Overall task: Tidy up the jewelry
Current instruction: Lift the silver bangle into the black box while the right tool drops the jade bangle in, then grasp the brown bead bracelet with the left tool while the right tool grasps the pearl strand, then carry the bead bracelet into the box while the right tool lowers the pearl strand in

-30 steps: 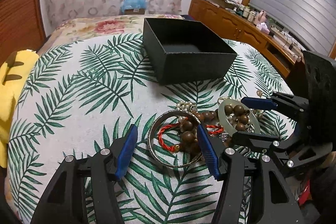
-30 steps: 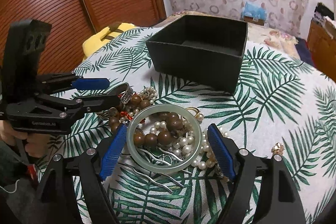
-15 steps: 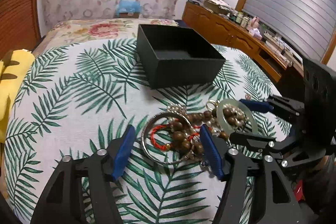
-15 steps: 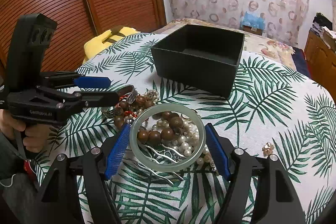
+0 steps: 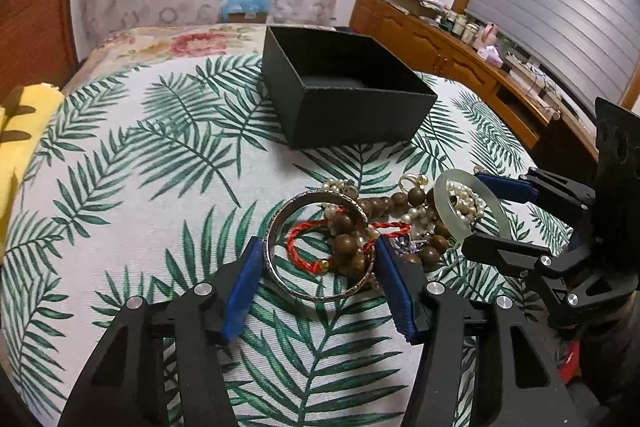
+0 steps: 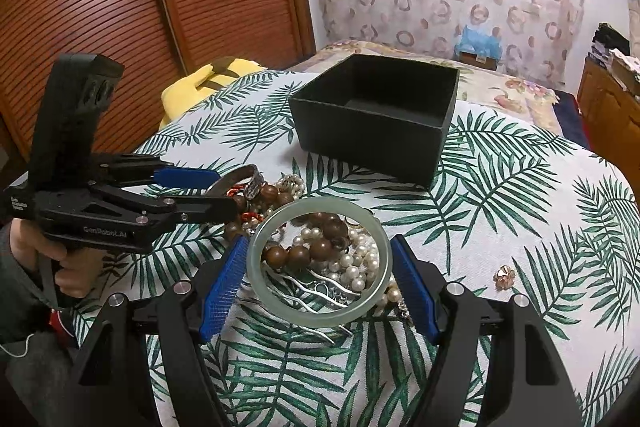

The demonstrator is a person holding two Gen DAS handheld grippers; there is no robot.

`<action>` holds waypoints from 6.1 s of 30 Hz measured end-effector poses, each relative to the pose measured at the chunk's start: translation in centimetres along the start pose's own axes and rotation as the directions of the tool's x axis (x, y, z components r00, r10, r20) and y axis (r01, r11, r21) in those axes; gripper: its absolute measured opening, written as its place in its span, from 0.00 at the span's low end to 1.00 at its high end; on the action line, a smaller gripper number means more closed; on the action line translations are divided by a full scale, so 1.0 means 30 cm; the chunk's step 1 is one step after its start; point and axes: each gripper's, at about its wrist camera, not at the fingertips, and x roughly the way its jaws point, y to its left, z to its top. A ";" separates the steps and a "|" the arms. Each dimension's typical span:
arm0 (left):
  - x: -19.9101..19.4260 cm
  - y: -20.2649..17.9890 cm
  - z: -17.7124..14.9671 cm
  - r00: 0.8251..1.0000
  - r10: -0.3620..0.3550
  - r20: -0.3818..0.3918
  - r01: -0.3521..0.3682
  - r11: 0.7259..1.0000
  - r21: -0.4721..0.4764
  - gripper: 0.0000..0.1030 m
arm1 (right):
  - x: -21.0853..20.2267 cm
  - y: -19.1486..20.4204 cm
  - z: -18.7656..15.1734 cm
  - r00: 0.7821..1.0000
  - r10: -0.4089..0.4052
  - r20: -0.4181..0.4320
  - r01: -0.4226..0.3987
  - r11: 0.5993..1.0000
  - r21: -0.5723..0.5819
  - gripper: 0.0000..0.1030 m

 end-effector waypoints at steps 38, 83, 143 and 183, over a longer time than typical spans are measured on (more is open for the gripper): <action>0.116 -0.082 0.425 0.990 0.083 0.117 -0.096 0.989 0.109 0.61 | 0.006 -0.322 0.360 0.992 -0.075 0.098 0.080 0.996 -0.048 0.72; -0.085 0.055 0.166 0.984 0.130 0.118 -0.133 0.991 0.022 0.71 | 0.038 -0.147 0.267 0.997 -0.059 0.048 0.063 0.994 -0.088 0.65; 0.043 -0.080 0.055 0.999 0.047 -0.022 -0.044 0.995 0.091 0.12 | 0.027 -0.204 -0.045 0.983 -0.155 -0.102 0.154 0.988 -0.014 0.16; -0.265 -0.157 0.234 0.969 0.021 0.248 -0.061 0.986 0.153 0.12 | -0.219 -0.132 0.164 0.977 -0.161 0.138 0.166 0.986 -0.031 0.07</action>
